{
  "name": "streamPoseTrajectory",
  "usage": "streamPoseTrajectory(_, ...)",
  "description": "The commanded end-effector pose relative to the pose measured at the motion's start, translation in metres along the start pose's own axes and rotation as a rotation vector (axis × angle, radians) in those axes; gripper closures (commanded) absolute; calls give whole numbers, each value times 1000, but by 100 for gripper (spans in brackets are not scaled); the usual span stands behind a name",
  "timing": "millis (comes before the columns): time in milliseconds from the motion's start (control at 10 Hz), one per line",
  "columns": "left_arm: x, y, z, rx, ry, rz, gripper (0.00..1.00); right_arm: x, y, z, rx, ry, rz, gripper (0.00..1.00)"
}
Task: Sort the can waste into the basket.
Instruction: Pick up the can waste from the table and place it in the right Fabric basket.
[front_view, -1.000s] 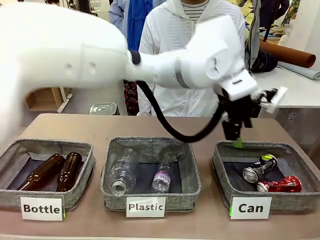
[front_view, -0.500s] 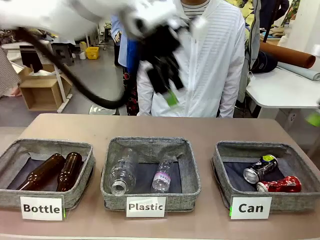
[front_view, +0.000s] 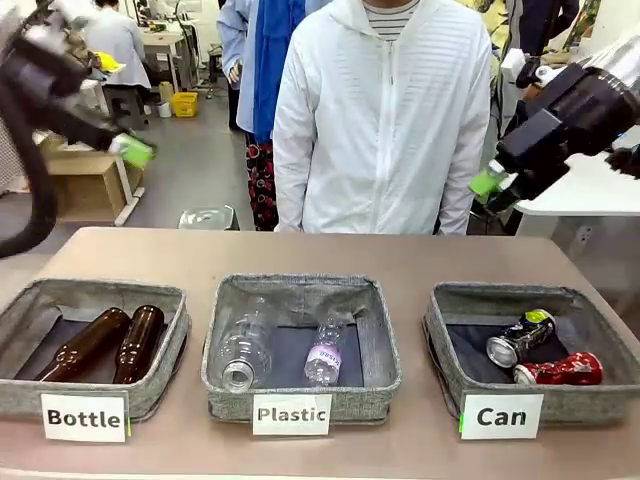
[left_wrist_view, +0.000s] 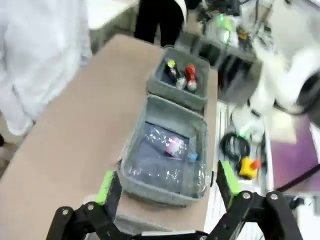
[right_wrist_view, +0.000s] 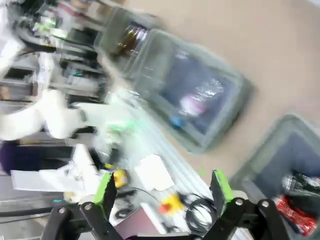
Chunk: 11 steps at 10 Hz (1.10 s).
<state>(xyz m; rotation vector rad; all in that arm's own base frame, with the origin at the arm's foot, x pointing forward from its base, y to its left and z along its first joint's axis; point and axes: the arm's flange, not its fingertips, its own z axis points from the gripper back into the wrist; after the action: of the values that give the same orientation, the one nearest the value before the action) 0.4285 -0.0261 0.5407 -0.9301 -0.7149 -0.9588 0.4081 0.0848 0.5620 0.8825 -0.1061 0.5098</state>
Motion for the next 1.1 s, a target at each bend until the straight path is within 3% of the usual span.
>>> streamPoseTrajectory(0, -56, 61, -2, -119, -289, 201, 0, -15, -13, 34, 230, -76, -80, 0)
streamPoseTrajectory(100, -96, 95, -4, -211, -366, 313, 0, -24, -11, 51, 267, -118, -102, 0)
streamPoseTrajectory(200, -128, 129, -10, -198, -450, 484, 0, -32, -10, 63, 215, -159, -121, 0)
streamPoseTrajectory(300, -89, 60, 17, -107, -241, 221, 0, -16, -11, 32, 217, -71, -64, 0)
streamPoseTrajectory(1000, -89, 60, 17, -107, -241, 221, 0, -16, -11, 32, 217, -71, -64, 0)
